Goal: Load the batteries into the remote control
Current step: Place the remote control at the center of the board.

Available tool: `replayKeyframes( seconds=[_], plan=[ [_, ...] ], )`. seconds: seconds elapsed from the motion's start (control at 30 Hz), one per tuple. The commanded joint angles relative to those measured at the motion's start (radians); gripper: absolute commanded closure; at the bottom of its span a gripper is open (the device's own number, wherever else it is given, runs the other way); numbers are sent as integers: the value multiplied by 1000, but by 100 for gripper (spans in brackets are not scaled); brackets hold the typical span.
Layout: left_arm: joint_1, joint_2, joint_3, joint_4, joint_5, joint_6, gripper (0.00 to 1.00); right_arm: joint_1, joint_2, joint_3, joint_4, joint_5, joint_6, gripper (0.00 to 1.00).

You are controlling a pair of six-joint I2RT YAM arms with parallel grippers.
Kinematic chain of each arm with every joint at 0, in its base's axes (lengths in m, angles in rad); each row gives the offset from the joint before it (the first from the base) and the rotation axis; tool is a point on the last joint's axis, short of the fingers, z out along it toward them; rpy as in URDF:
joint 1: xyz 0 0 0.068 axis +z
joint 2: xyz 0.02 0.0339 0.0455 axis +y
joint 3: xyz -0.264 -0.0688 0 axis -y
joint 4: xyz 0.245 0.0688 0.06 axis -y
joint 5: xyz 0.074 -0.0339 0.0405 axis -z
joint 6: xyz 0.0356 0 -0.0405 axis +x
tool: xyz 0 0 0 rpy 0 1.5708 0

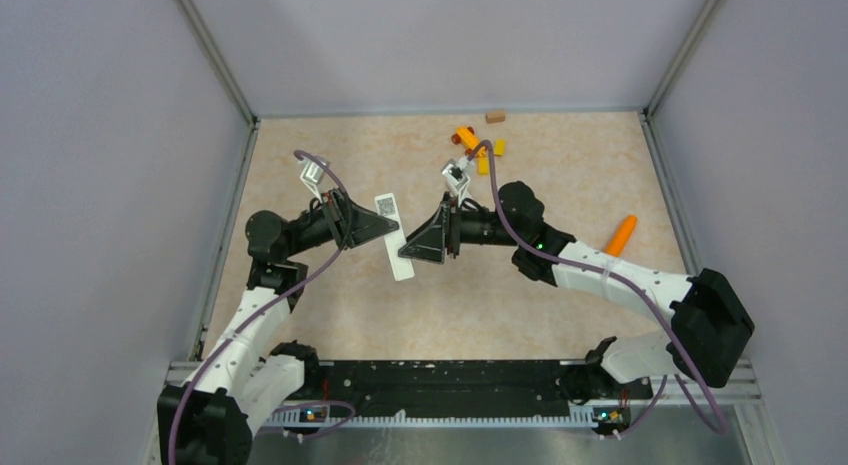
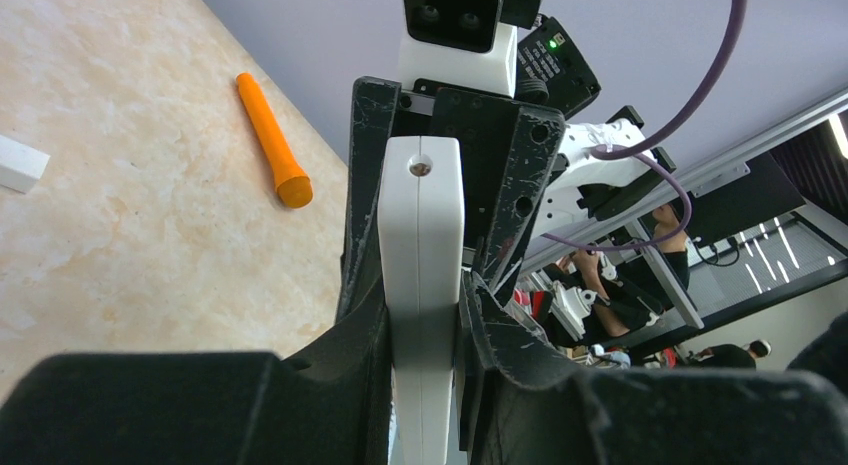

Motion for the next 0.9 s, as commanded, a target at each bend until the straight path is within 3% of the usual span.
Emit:
replayKeyframes(
  seconds=[0.0, 0.23, 0.33, 0.43, 0.47, 0.6, 0.73, 0.87],
  plan=[
    [-3, 10, 18, 131, 7, -55, 100, 16, 37, 99, -17, -31, -46, 55],
    [-3, 13, 14, 139, 5, -62, 100, 21, 59, 103, -12, -3, -37, 59],
    [-3, 13, 15, 137, -1, -63, 99, 21, 58, 101, -20, 7, -36, 76],
    [-3, 15, 17, 127, -6, -61, 88, 20, 56, 100, -40, 19, -42, 100],
    [-3, 15, 19, 121, -9, -57, 85, 20, 53, 101, -54, 33, -47, 100],
    [-3, -11, 23, 3, -55, 48, 49, 20, 6, 85, -119, 139, -74, 100],
    [-3, -74, 57, -368, -214, 323, 4, 15, -45, 95, -241, 254, -126, 100],
    [-3, -125, 79, -679, -537, 497, 1, 0, -69, 125, -454, 417, -207, 100]
  ],
)
